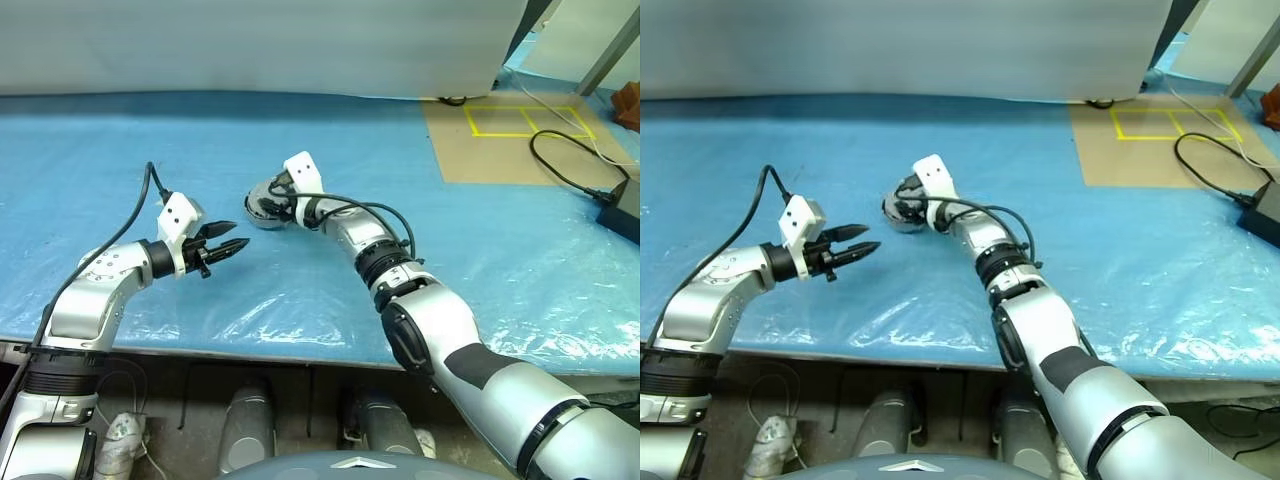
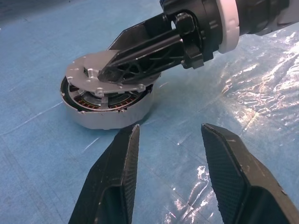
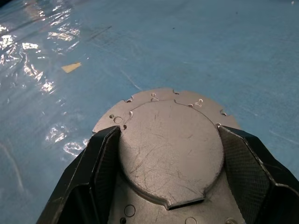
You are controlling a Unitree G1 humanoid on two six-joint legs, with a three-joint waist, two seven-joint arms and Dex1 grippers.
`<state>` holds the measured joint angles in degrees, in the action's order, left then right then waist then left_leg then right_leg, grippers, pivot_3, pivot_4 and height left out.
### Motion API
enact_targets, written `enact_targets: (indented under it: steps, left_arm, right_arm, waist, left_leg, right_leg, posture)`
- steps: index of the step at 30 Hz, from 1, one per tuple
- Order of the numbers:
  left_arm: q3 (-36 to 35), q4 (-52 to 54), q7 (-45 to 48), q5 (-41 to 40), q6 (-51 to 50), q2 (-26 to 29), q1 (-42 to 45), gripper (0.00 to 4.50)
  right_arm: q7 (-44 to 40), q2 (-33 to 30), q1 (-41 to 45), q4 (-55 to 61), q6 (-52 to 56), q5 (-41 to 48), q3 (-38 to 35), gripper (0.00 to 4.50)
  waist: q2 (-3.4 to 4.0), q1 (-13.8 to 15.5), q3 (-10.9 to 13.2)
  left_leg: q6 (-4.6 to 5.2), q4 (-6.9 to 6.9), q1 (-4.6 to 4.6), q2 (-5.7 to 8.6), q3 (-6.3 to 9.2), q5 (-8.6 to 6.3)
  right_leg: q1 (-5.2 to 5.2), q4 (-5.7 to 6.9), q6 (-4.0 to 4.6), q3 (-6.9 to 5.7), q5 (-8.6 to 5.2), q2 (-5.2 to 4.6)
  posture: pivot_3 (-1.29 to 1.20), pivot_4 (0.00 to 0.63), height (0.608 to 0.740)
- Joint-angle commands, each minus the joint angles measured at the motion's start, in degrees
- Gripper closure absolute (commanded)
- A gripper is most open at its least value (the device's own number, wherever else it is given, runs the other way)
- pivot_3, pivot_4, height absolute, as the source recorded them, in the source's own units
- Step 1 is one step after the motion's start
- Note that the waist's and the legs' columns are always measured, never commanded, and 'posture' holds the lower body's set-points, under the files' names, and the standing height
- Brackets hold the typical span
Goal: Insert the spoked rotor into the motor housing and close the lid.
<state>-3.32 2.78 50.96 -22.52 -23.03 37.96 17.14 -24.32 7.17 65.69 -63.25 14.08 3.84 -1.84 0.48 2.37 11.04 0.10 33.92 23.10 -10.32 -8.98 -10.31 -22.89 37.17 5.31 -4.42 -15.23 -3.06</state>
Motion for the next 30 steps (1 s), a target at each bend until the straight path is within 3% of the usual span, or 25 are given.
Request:
enact_targets:
  steps: [1,9,15,19,22,30]
  left_arm:
    - [-1.25,0.53,-0.29,-0.08,0.44,0.12,0.24,2.30]
    - [-1.14,0.49,-0.54,-0.08,0.48,-0.12,0.07,2.30]
    - [-1.16,0.00,-0.71,0.00,0.59,-0.22,0.42,2.30]
    - [-1.20,-0.33,-0.83,0.10,0.67,-0.28,0.66,2.30]
    - [-1.22,-0.71,-0.78,0.26,0.92,-0.28,0.69,2.30]
    - [-0.51,-3.38,-0.58,1.20,2.02,-1.34,2.62,2.30]
  right_arm:
    - [3.82,0.80,-0.17,-3.60,3.18,-1.60,0.90,1.53]
    - [6.30,0.60,-1.61,-4.02,1.46,-5.48,4.35,1.53]
    - [2.54,-1.18,-2.79,-2.21,-3.67,-9.93,9.62,1.53]
    - [-5.53,-5.74,-4.07,2.09,-3.76,-10.77,12.26,1.53]
    - [-18.03,-11.08,-7.46,11.40,0.69,-9.87,15.53,1.53]
    - [-38.78,-23.91,-18.13,39.65,11.06,-5.66,21.22,1.53]
  waist:
    - [0.00,0.00,0.00]
    - [0.01,0.12,0.00]
    - [0.01,0.19,0.00]
    - [0.00,0.51,0.00]
    - [-0.02,1.24,-0.01]
    - [-0.07,1.68,-0.04]
  left_leg:
    - [0.00,0.00,0.00,0.00,0.00,0.00]
    - [-0.02,-0.01,-0.34,0.01,-0.02,0.01]
    - [-0.04,-0.25,-0.86,0.03,-0.15,0.00]
    - [-0.08,-0.60,-0.99,0.08,-0.26,0.04]
    - [-0.07,-0.70,-0.90,0.12,-0.27,0.04]
    - [0.14,-0.84,-0.70,0.14,-0.23,0.14]
  right_leg:
    - [0.00,0.00,0.00,0.00,0.00,0.00]
    - [0.31,-0.03,0.01,0.02,-0.01,-0.01]
    - [0.73,-0.21,-0.01,0.15,-0.03,-0.01]
    - [0.77,-0.43,-0.02,0.21,-0.03,-0.02]
    - [0.74,-0.51,-0.04,0.19,-0.01,-0.02]
    - [0.55,-0.55,-0.25,0.13,0.07,-0.02]
  posture:
    - [0.00,0.150,0.740]
    - [0.00,0.150,0.740]
    - [0.00,0.150,0.740]
    - [0.00,0.150,0.740]
    - [0.00,0.150,0.740]
    - [0.00,0.150,0.740]
